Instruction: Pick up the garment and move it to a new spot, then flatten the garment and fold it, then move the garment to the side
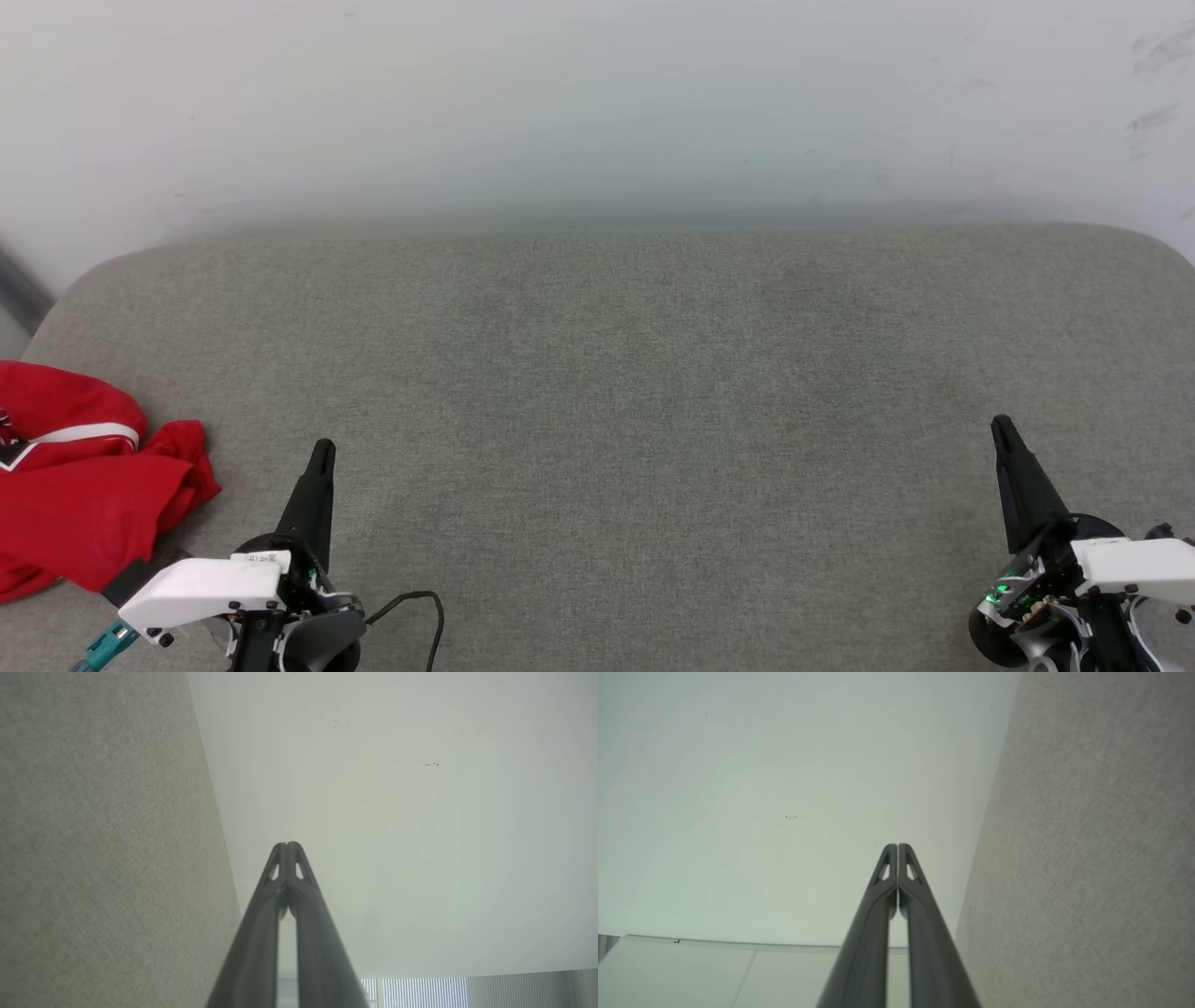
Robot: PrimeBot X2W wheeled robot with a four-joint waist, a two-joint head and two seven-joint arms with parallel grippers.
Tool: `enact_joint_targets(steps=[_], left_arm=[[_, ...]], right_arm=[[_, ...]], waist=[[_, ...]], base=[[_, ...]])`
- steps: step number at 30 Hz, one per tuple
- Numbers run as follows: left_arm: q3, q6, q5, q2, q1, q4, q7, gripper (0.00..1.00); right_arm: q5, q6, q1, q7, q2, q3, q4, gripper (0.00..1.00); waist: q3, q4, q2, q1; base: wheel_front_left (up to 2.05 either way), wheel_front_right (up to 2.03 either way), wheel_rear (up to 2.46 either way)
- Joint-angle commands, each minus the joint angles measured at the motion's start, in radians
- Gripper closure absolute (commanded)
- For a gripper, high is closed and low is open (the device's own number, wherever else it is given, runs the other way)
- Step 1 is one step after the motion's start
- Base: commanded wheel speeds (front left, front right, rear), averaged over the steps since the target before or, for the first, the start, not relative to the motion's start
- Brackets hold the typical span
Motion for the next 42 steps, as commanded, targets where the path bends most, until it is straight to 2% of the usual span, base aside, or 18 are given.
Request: enact_joint_targets(steps=[1, 7, 8, 16, 24, 42], left_arm=[[0.001, -0.003, -0.002, -0.001, -0.005, 0.0, 0.002, 1.0], [0.001, -0.003, -0.002, -0.001, -0.005, 0.0, 0.002, 1.0], [-0.006, 0.0, -0.001, -0.001, 0.007, 0.01, -0.003, 0.0], [-0.065, 0.0, 0.005, -0.001, -0.005, -0.024, -0.049, 0.0], [-0.113, 0.0, 0.102, 0.004, -0.015, -0.056, -0.088, 0.0], [-0.148, 0.0, 0.441, 0.0, -0.008, -0.086, -0.16, 0.0]], right_arm=[[-0.005, 0.0, -0.011, 0.001, 0.004, 0.001, 0.001, 1.0], [-0.005, 0.0, -0.011, 0.001, 0.004, 0.001, 0.001, 1.0], [0.0, 0.0, 0.009, -0.002, 0.0, 0.001, 0.009, 0.0], [-0.014, 0.0, 0.024, -0.04, 0.0, 0.018, -0.036, 0.0], [-0.072, 0.0, 0.033, -0.083, -0.015, 0.044, -0.073, 0.0], [-0.417, 0.0, 0.049, -0.16, -0.031, 0.072, -0.119, 0.0]], waist=[[0.0, 0.0, -0.0001, 0.0], [0.0, 0.0, -0.0001, 0.0], [0.0, 0.0, -0.0001, 0.0], [0.001, -0.001, -0.0001, 0.0], [0.001, -0.001, -0.0001, 0.0], [-0.002, 0.001, -0.0001, 0.0]], base=[[0.0, 0.0, 0.0], [0.0, 0.0, 0.0], [0.0, 0.0, 0.0], [0.0, 0.0, 0.0], [0.0, 0.0, 0.0], [0.0, 0.0, 0.0]])
